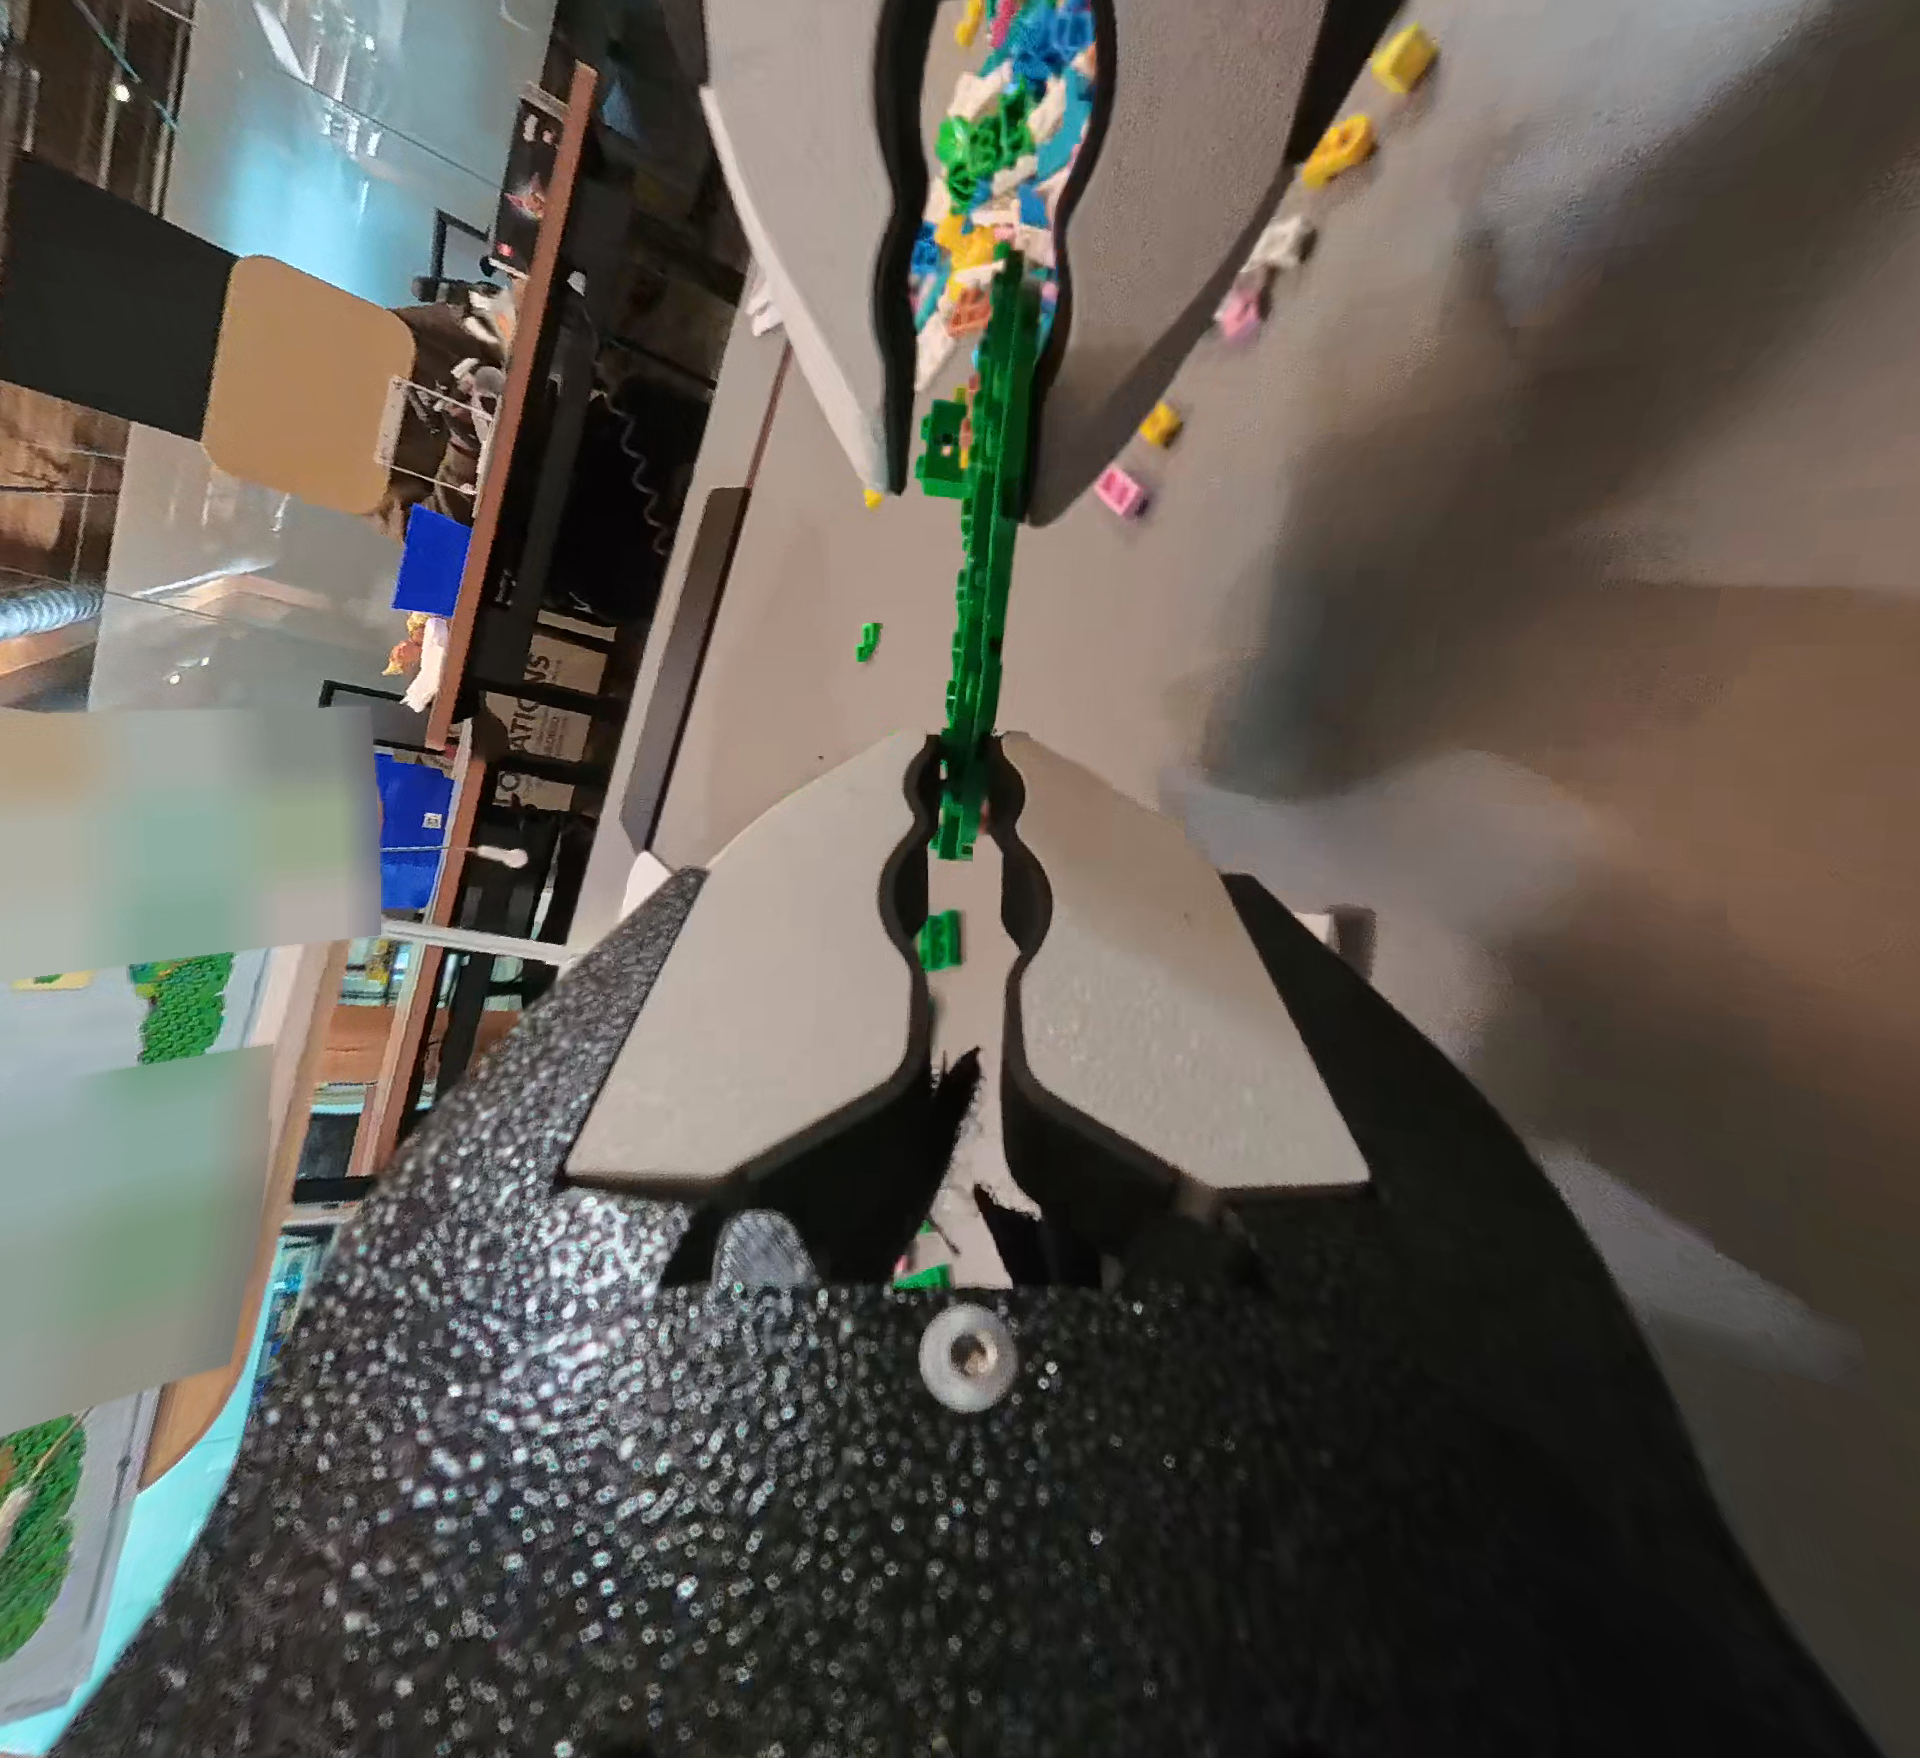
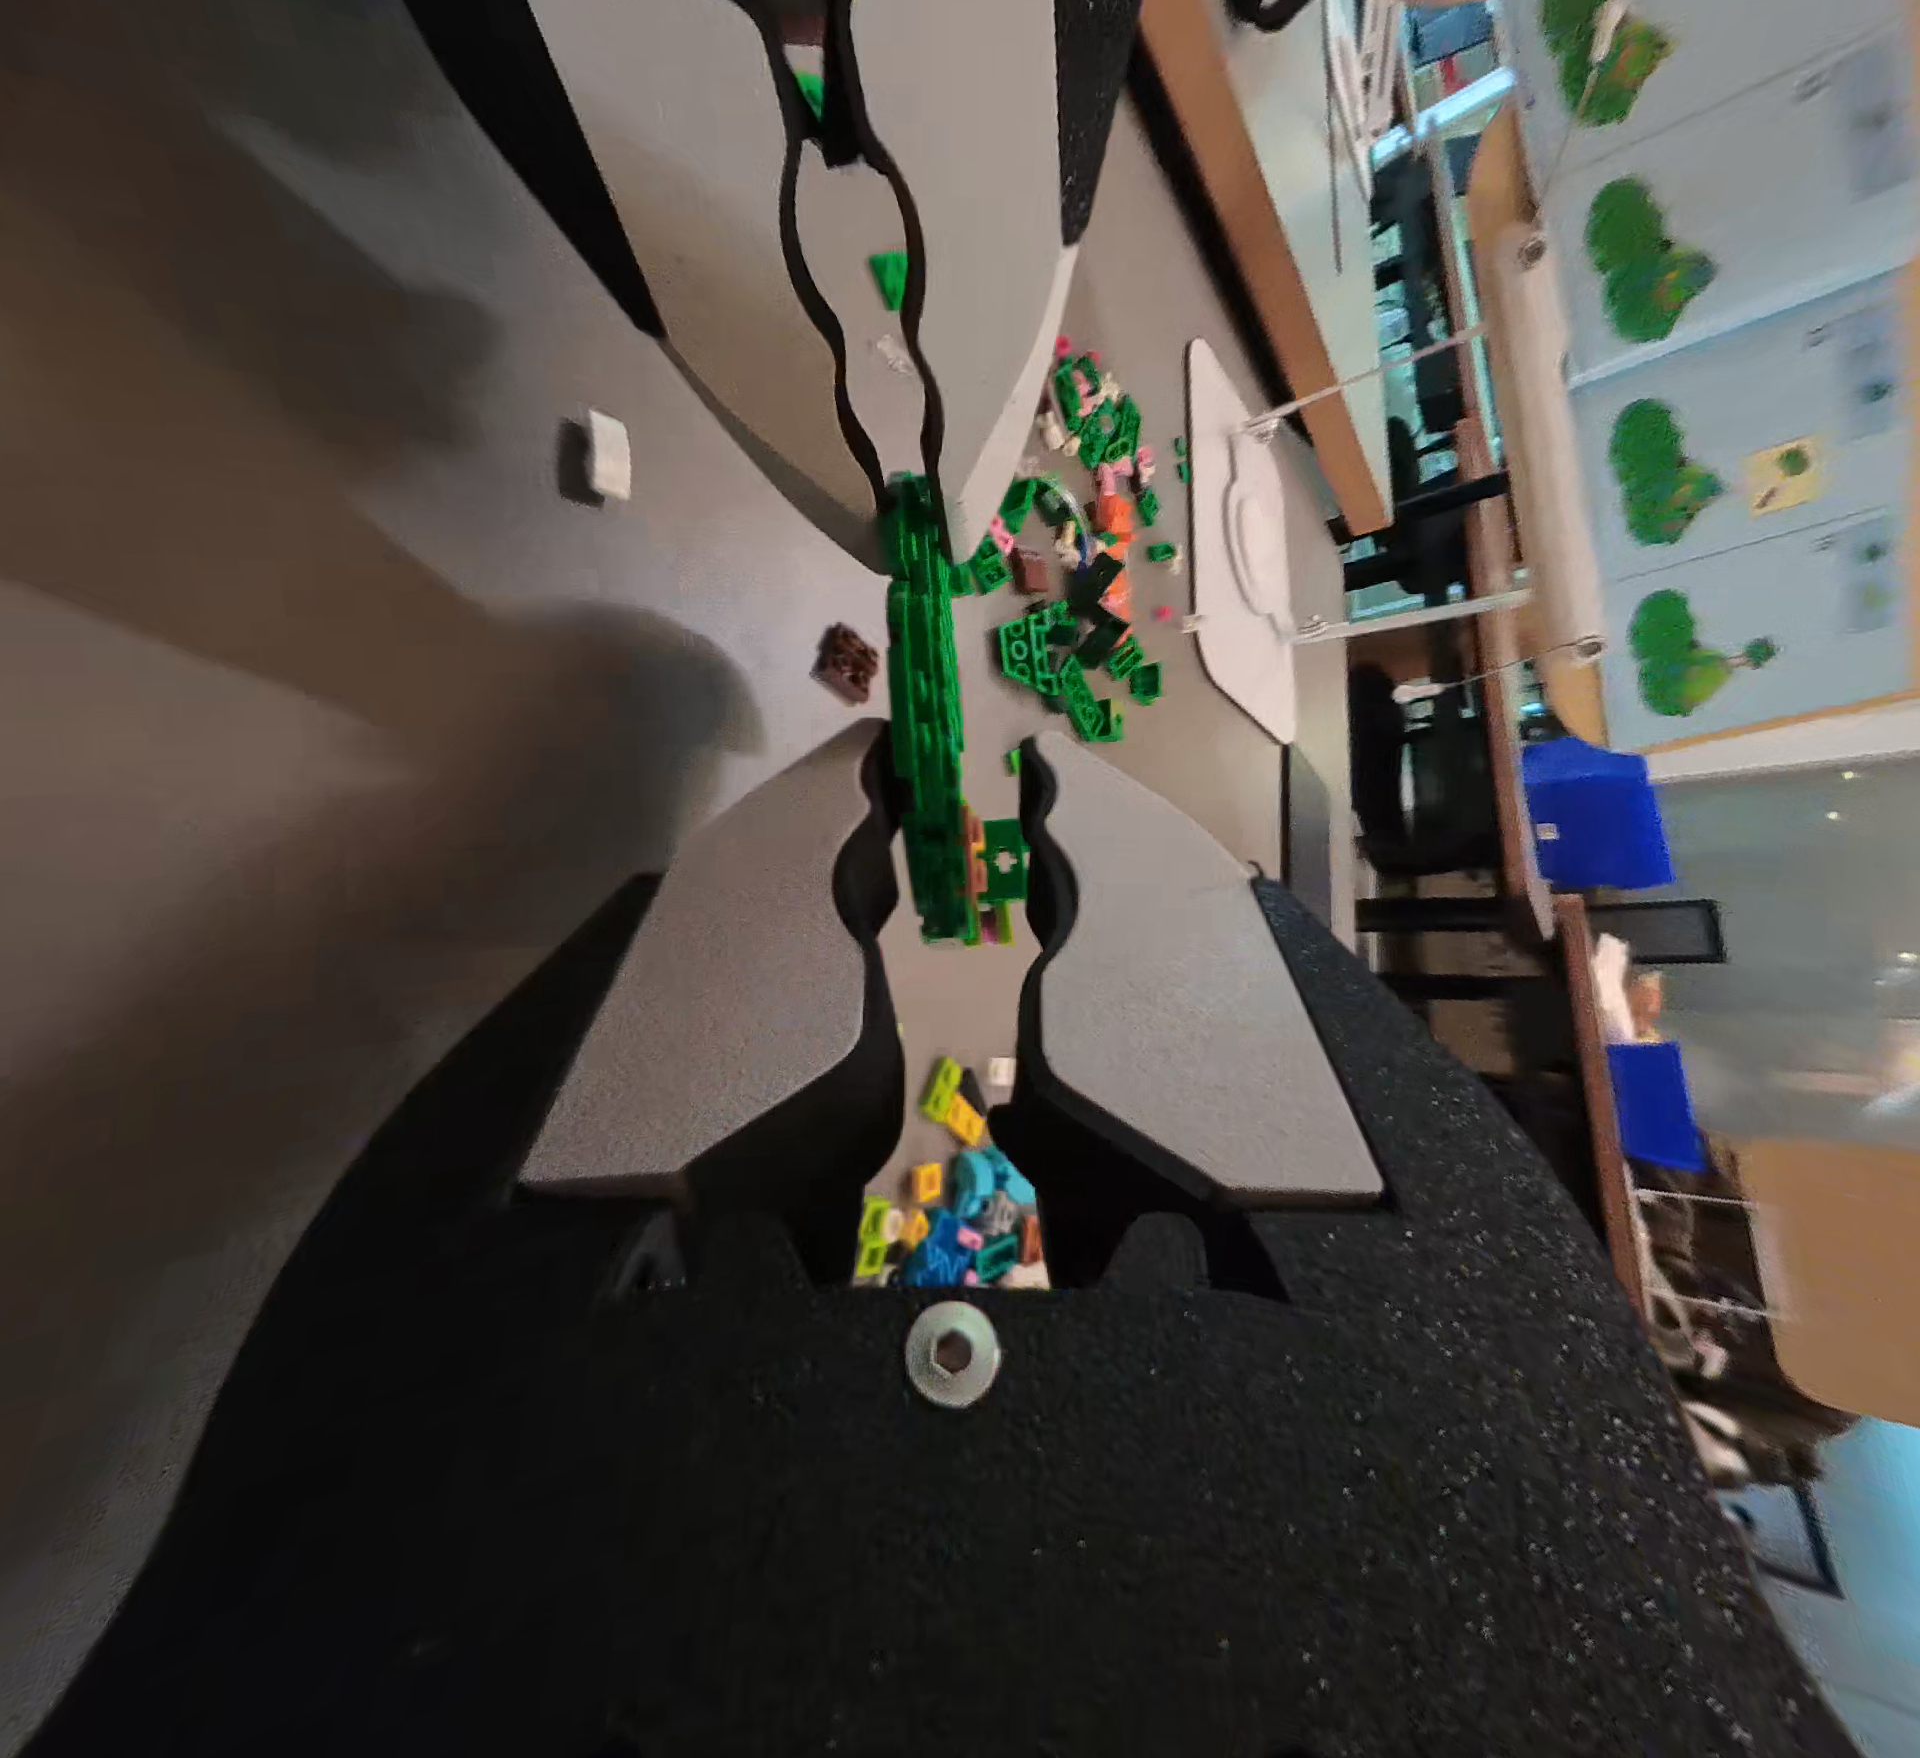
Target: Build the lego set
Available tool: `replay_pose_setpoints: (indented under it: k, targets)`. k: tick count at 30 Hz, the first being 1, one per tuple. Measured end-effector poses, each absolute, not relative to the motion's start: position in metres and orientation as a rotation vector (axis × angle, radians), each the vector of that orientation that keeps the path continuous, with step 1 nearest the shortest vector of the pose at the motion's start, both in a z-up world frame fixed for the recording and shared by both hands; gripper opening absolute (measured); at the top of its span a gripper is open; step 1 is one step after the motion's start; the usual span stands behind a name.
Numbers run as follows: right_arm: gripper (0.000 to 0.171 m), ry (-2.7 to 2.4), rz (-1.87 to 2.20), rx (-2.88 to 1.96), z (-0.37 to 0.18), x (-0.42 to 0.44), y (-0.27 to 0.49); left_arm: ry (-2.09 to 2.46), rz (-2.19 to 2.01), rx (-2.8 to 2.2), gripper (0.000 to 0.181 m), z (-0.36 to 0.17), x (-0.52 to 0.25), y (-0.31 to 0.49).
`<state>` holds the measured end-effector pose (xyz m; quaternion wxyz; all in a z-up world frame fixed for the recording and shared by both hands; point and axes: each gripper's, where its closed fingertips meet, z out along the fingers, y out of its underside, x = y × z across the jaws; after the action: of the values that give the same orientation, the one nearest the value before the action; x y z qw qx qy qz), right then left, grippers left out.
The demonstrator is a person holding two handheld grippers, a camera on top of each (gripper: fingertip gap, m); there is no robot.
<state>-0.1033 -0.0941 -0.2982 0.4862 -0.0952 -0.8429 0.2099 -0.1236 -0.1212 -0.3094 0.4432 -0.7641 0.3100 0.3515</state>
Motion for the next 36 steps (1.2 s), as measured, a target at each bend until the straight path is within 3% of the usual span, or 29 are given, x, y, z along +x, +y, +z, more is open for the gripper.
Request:
replay_pose_setpoints:
  k: [2, 5, 6, 7, 9, 14, 19, 21, 30, 35, 36]
  targets:
    - [0.009, -2.026, 0.517, -0.21, -0.292, -0.103, -0.097, 0.745, 0.905, -1.86, 0.008, -0.299, -0.124, -0.123]
    - [0.008, -1.992, 0.5, -0.162, -0.285, -0.103, -0.099, 0.695, 0.881, -1.825, 0.01, -0.287, -0.122, -0.126]
    - [0.008, -1.978, 0.478, -0.149, -0.283, -0.104, -0.097, 0.672, 0.818, -1.825, 0.028, -0.285, -0.119, -0.127]
    - [0.008, -1.963, 0.453, -0.137, -0.281, -0.105, -0.095, 0.663, 0.704, -1.824, 0.049, -0.285, -0.111, -0.128]
    - [0.008, -1.94, 0.418, -0.118, -0.277, -0.106, -0.089, 0.556, 0.46, -1.85, 0.067, -0.285, -0.103, -0.131]
    - [0.008, -1.812, 0.338, 0.013, -0.257, -0.107, -0.082, 0.02, -0.384, -1.725, 0.072, -0.262, -0.109, -0.135]
    - [0.007, -1.686, 0.255, 0.163, -0.245, -0.104, -0.086, -0.519, -0.99, -1.411, 0.103, -0.243, -0.143, -0.125]
    - [0.007, -1.649, 0.222, 0.217, -0.244, -0.1, -0.09, -0.57, -1.16, -1.4, 0.101, -0.248, -0.131, -0.116]
    - [0.008, -1.62, 0.218, 0.259, -0.253, -0.087, -0.091, -0.609, -1.461, -1.389, 0.054, -0.261, -0.097, -0.095]
    - [0.008, -1.652, 0.214, 0.252, -0.26, -0.086, -0.087, -0.615, -1.522, -1.328, 0.014, -0.257, -0.097, -0.093]
    - [0.008, -1.653, 0.223, 0.247, -0.261, -0.087, -0.087, -0.627, -1.528, -1.312, 0.014, -0.257, -0.097, -0.093]
